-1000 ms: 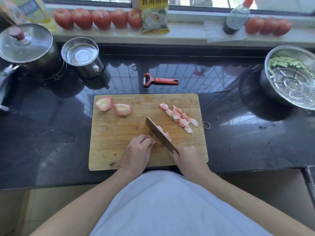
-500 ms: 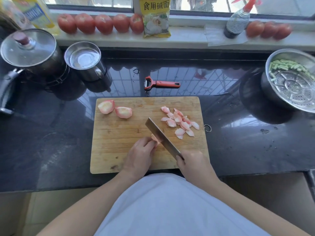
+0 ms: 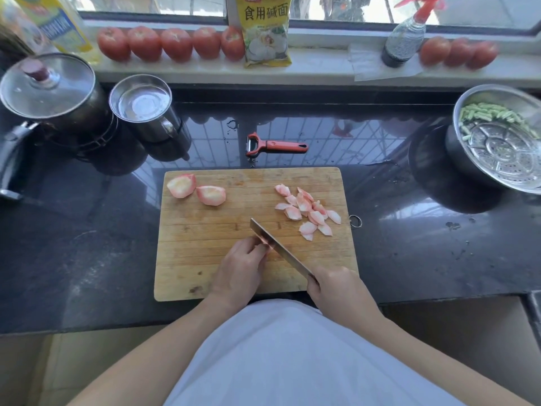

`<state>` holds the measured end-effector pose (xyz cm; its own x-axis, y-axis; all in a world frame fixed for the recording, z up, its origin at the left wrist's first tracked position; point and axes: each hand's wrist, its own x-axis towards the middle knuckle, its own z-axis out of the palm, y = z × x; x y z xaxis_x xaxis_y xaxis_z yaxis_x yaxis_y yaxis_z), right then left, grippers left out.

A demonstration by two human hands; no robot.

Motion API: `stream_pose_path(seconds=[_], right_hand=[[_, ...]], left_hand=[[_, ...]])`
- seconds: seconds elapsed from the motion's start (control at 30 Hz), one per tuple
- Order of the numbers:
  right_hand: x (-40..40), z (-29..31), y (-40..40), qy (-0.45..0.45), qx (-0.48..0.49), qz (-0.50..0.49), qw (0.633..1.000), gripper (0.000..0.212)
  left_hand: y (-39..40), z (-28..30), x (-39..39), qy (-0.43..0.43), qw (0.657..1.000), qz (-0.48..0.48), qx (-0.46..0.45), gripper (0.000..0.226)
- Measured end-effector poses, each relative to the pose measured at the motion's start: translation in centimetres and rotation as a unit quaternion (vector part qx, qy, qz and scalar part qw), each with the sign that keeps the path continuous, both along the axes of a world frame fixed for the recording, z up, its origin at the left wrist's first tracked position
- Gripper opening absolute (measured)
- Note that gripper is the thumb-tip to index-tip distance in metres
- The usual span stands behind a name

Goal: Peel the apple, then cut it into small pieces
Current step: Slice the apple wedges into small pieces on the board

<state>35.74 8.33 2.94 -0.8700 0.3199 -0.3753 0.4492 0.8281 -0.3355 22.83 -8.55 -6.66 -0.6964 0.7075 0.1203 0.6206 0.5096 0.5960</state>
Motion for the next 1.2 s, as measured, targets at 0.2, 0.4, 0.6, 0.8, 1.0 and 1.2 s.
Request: stream_pose_path(seconds=[0.2,0.4,0.6,0.8,1.0,1.2], right_hand=[[0.3,0.7,0.2,-0.053,0.032,0.031,0.998,0.025],[-2.0,-1.4,-0.1,-0.035,0.058,0.041,0.997,0.025],[-5.3,-3.0,-1.4,-0.015,0.069,0.052,0.996,0.019],[-3.6,-3.3,0.4,-0.007,0.039,-0.056,0.998,0.024],[-4.2,-1.9,3.3,0.022,0.043,-0.123,0.991,0.02],[-2.5,-1.8,0.9,0.065,-0.016,-0.122,0.99,0.037]], left_hand=[[0.0,0.1,0.0,-0.001,1.0,-0.007,0.003,0.022],[-0.1,-0.3,-0.2,-0.015,1.0,-0.006,-0.003,0.027],[0.0,0.6,0.0,-0.017,1.0,0.002,-0.007,0.018],[-0.1,0.5,0.1,-0.014,1.0,-0.004,0.002,0.008],[0.0,0.7,0.2,-0.018,1.0,-0.008,-0.005,0.013],[0.0,-0.1,0.0,0.009,0.999,-0.022,-0.026,0.021]])
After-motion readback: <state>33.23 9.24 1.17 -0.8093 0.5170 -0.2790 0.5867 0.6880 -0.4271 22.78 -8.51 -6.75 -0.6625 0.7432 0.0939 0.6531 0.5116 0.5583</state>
